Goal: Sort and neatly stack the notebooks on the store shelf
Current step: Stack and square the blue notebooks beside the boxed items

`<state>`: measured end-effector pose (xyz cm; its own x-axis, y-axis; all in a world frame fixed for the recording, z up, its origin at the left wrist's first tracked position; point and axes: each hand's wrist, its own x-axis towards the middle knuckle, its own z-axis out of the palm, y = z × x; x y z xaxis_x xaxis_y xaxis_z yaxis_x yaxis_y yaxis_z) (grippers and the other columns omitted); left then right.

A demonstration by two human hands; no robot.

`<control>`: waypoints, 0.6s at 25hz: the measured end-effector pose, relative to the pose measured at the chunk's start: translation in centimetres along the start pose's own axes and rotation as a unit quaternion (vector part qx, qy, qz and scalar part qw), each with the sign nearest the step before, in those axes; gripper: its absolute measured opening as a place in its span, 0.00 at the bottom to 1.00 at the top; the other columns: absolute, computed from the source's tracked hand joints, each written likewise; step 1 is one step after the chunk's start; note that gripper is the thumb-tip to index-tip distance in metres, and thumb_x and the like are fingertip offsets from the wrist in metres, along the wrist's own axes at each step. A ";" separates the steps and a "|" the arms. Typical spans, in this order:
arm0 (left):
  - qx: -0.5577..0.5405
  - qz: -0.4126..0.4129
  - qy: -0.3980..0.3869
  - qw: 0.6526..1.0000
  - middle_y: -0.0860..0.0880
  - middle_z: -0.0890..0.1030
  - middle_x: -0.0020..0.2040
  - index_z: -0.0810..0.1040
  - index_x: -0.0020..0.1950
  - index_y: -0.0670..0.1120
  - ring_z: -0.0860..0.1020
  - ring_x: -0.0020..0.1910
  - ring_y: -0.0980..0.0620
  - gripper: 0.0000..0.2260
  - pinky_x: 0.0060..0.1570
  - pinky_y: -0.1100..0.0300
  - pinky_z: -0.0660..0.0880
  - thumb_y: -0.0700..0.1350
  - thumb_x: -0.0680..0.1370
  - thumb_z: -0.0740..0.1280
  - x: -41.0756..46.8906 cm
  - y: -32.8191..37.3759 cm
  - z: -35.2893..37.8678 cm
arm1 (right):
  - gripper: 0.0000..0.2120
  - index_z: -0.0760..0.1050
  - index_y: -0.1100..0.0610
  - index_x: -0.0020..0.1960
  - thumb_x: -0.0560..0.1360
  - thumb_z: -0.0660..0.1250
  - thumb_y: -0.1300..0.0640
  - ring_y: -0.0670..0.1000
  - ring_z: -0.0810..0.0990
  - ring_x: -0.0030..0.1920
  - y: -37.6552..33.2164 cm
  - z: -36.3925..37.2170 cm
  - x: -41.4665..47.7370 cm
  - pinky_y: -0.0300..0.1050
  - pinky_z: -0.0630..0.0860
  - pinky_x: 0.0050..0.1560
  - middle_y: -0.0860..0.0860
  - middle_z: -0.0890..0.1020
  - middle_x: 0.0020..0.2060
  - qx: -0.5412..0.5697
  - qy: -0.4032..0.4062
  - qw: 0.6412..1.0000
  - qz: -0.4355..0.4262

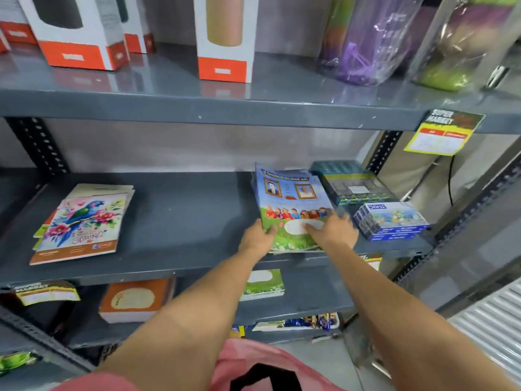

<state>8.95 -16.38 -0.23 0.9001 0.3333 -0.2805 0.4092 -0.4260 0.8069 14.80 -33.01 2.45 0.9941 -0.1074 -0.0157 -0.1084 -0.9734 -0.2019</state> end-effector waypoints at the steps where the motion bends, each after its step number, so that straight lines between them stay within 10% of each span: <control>1: 0.076 0.009 0.018 0.997 0.43 0.81 0.54 0.74 0.58 0.46 0.81 0.51 0.42 0.18 0.46 0.55 0.75 0.57 0.77 0.61 -0.1 0.3 0.3 | 0.41 0.66 0.52 0.70 0.66 0.62 0.27 0.61 0.71 0.67 1.0 0.2 0.2 0.56 0.69 0.63 0.59 0.70 0.67 -0.007 -0.002 1.000 0.010; 6: 0.237 -0.016 0.049 0.970 0.45 0.82 0.52 0.78 0.54 0.45 0.80 0.53 0.43 0.28 0.42 0.57 0.73 0.67 0.72 0.58 0.7 1.0 -1.2 | 0.48 0.67 0.53 0.68 0.60 0.61 0.22 0.62 0.66 0.70 2.6 -0.3 2.9 0.58 0.68 0.65 0.59 0.68 0.69 0.038 -0.075 0.996 -0.011; 12: -0.186 -0.144 0.071 0.969 0.41 0.70 0.72 0.66 0.73 0.43 0.70 0.69 0.40 0.35 0.64 0.49 0.67 0.67 0.76 0.52 3.6 2.4 -0.8 | 0.40 0.62 0.62 0.73 0.75 0.50 0.32 0.61 0.65 0.72 4.8 -1.5 6.9 0.54 0.62 0.70 0.60 0.66 0.73 0.315 -0.181 0.926 0.108; 15: -0.260 -0.138 0.050 0.954 0.44 0.73 0.70 0.68 0.72 0.50 0.73 0.67 0.41 0.45 0.68 0.45 0.67 0.77 0.65 0.49 6.9 0.4 1.1 | 0.56 0.61 0.59 0.74 0.61 0.51 0.19 0.59 0.64 0.73 8.7 3.8 13.3 0.59 0.60 0.74 0.55 0.65 0.74 0.383 -0.205 0.893 0.116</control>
<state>15.43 -15.15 -2.42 0.7391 0.4624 -0.4898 0.4763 0.1554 0.8654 27.05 -42.16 -3.25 0.8814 -0.0533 -0.4693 -0.4317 -0.4942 -0.7546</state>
